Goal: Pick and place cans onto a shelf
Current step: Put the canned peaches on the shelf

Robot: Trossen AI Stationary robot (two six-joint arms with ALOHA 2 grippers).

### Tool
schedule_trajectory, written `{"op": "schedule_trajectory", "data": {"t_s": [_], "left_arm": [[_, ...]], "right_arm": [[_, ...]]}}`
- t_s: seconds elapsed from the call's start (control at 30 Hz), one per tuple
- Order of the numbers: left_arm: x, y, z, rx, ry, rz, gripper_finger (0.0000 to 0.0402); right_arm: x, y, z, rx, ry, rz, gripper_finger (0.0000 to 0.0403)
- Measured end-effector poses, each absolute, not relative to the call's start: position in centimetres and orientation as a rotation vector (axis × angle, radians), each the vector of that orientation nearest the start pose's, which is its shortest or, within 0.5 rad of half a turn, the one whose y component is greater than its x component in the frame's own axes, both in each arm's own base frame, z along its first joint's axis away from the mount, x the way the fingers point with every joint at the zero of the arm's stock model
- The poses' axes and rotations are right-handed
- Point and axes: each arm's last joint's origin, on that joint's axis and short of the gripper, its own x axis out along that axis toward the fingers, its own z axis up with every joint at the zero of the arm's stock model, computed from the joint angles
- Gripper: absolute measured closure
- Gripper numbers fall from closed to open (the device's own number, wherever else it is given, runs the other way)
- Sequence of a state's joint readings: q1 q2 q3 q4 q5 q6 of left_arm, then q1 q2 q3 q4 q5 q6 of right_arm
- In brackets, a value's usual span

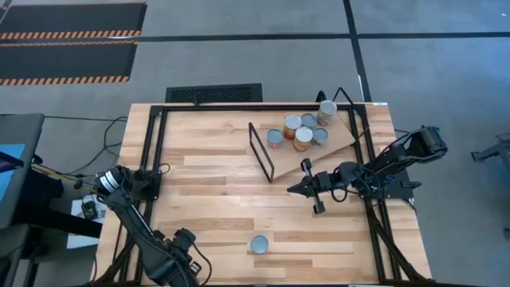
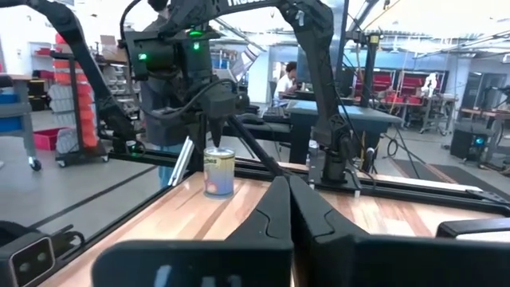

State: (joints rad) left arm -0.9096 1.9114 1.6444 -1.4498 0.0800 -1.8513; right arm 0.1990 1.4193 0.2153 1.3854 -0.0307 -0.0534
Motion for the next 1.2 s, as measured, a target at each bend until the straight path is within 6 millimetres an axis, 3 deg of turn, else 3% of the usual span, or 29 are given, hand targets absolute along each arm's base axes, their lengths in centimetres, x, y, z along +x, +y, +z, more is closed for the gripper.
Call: {"op": "schedule_trajectory", "data": {"t_s": [0.27, 0.67, 0.83, 1.0, 1.2], "left_arm": [[20.1, -28.6, 24.7, -0.675, 1.539, 0.872, 0.0262], [20.2, -29.2, 22.5, -0.574, 1.587, 0.875, 0.0270], [20.2, -29.4, 22.2, -0.524, 1.615, 0.856, 0.0310], [20.6, -29.0, 22.5, -0.465, 1.584, 0.829, 0.0386], [23.1, -27.1, 23.5, -0.388, 1.460, 0.800, 0.0401]], "right_arm": [[21.4, 4.5, 17.5, -0.038, -0.187, 0.228, 0.0399], [21.5, 4.5, 17.4, -0.037, -0.183, 0.228, 0.0398], [21.5, 4.5, 17.5, -0.037, -0.186, 0.228, 0.0399], [21.5, 4.5, 17.5, -0.037, -0.186, 0.226, 0.0398], [21.4, 4.5, 17.5, -0.042, -0.188, 0.225, 0.0399]]}}
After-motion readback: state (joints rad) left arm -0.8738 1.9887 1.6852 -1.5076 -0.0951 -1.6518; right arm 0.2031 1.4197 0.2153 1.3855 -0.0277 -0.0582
